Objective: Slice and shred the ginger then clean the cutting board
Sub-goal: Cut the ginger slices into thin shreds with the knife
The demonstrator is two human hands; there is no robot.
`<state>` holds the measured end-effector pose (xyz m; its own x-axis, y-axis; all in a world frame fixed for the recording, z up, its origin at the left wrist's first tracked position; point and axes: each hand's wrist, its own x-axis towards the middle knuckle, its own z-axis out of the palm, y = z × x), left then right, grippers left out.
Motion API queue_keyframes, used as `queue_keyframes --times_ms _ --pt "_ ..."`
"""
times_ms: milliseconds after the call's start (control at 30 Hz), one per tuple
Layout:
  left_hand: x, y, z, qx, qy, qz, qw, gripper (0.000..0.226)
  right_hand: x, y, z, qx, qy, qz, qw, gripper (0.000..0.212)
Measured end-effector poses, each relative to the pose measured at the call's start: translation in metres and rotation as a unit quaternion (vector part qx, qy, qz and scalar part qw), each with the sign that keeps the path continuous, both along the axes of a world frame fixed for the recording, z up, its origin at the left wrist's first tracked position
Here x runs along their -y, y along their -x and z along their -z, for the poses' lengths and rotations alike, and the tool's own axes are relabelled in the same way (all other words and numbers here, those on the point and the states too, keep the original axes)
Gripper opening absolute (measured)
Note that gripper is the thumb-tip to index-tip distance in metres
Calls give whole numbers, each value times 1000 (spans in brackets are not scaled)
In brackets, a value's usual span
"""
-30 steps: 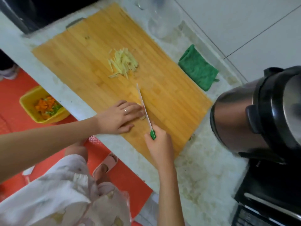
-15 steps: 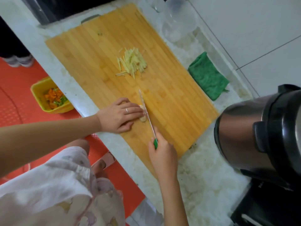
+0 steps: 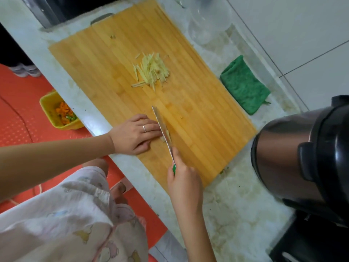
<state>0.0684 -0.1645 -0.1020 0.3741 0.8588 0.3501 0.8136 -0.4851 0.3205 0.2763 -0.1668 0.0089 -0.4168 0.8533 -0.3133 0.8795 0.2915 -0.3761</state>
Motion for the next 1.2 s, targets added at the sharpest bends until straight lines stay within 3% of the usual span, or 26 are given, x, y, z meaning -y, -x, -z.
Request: queue_keyframes --times_ms 100,367,500,633,767,867,967,1000,1067,1133,1200 --pt "-1 0 2 -8 -3 -2 1000 35 4 3 1 9 -19 5 1000 52" --pt "-1 1 2 -1 11 2 1000 43 -24 7 13 -2 45 0 999 52" --pt "0 1 4 -11 14 6 1000 45 -21 -1 10 1 10 13 1000 52" --pt "-2 3 2 -16 -2 13 1000 39 -6 -11 13 37 -68 -64 995 63" --pt "3 2 1 4 -17 -6 1000 27 -3 -24 8 45 -126 -63 989 63" --pt "4 2 -13 112 14 -157 981 19 -8 -40 -4 37 -178 -58 982 66" --pt "-12 2 -48 316 60 -317 892 20 -14 -52 -19 67 -214 -104 969 75" --pt "-20 2 -63 363 98 -303 876 17 -16 -54 -23 76 -220 -124 965 79" --pt "-38 -1 -92 388 229 -179 875 18 -18 -53 -27 81 -226 -155 958 86" --pt "-54 -8 -115 308 369 -41 876 27 -20 -49 -31 76 -237 -171 953 88" --pt "-65 -15 -126 229 411 10 882 28 -21 -47 -36 62 -257 -178 948 89"
